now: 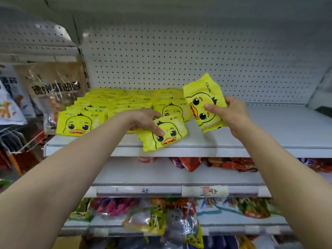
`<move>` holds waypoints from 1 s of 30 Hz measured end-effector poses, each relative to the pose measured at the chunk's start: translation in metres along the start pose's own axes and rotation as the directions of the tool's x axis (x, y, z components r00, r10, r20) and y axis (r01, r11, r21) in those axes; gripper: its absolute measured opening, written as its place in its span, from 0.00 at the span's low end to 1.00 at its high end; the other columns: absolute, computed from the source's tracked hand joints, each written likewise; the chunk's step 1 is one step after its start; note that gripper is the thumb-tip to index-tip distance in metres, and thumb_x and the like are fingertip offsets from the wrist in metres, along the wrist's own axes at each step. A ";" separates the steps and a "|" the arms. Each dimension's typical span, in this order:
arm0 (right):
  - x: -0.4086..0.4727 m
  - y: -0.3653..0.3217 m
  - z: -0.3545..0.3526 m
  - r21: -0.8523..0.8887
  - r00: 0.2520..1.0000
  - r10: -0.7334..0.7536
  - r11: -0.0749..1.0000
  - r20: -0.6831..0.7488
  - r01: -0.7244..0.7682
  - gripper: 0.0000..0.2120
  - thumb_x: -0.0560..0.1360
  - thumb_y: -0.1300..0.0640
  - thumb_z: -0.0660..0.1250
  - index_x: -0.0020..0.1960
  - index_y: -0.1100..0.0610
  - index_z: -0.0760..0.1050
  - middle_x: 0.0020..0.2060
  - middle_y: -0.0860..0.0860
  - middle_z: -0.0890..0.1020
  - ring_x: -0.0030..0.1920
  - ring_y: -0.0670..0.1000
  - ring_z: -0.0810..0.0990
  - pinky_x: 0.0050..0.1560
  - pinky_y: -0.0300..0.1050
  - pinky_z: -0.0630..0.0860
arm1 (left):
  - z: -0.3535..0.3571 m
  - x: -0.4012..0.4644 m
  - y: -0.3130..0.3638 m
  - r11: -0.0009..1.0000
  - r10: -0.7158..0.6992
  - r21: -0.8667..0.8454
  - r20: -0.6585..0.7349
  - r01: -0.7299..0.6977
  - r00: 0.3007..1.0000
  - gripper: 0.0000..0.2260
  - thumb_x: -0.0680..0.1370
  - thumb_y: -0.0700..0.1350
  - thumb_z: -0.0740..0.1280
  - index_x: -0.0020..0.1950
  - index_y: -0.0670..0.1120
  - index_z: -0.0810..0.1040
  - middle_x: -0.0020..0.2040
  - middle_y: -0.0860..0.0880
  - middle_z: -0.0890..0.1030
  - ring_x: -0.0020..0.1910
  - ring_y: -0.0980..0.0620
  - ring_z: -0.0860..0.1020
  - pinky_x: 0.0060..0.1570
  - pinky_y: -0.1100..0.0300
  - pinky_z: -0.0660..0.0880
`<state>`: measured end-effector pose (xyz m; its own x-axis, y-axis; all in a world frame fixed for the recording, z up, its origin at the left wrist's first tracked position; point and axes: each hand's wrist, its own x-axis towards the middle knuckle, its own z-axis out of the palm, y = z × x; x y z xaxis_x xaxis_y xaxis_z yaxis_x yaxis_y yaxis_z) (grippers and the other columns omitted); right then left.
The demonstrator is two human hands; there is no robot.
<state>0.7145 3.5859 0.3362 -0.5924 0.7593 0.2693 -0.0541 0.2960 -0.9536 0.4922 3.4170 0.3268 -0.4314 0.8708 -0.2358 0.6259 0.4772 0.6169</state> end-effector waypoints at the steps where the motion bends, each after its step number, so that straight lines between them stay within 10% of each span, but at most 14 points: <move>1: 0.006 -0.001 -0.001 -0.002 1.000 -0.009 1.000 0.001 0.009 0.11 0.68 0.60 0.79 0.46 0.52 0.80 0.42 0.49 0.86 0.42 0.50 0.86 0.37 0.49 0.83 | -0.001 0.014 0.007 0.996 0.025 0.081 0.004 -0.025 1.000 0.37 0.62 0.55 0.81 0.68 0.49 0.73 0.65 0.49 0.77 0.61 0.47 0.76 0.62 0.48 0.74; 16: 0.068 0.003 -0.003 -0.017 0.998 -0.034 0.999 -0.056 0.033 0.15 0.67 0.61 0.79 0.52 0.56 0.82 0.38 0.47 0.87 0.37 0.49 0.86 0.30 0.42 0.79 | -0.026 0.117 0.016 0.882 0.312 0.408 -0.127 -0.237 0.942 0.26 0.67 0.47 0.79 0.60 0.49 0.72 0.49 0.50 0.73 0.48 0.49 0.71 0.40 0.59 0.66; 30: 0.110 0.001 -0.002 -0.173 0.979 -0.063 0.980 0.195 0.098 0.14 0.65 0.59 0.80 0.49 0.56 0.82 0.41 0.50 0.87 0.40 0.51 0.86 0.37 0.48 0.83 | -0.007 0.116 -0.006 0.901 0.348 0.385 -0.360 -0.202 0.866 0.26 0.70 0.49 0.76 0.66 0.54 0.74 0.58 0.49 0.74 0.61 0.48 0.70 0.59 0.57 0.68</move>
<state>0.6511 3.6715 0.3652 -0.7329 0.6117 0.2978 0.0282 0.4646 -0.8850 0.4339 3.5146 0.3007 -0.3897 0.8770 0.2811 0.9008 0.2995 0.3144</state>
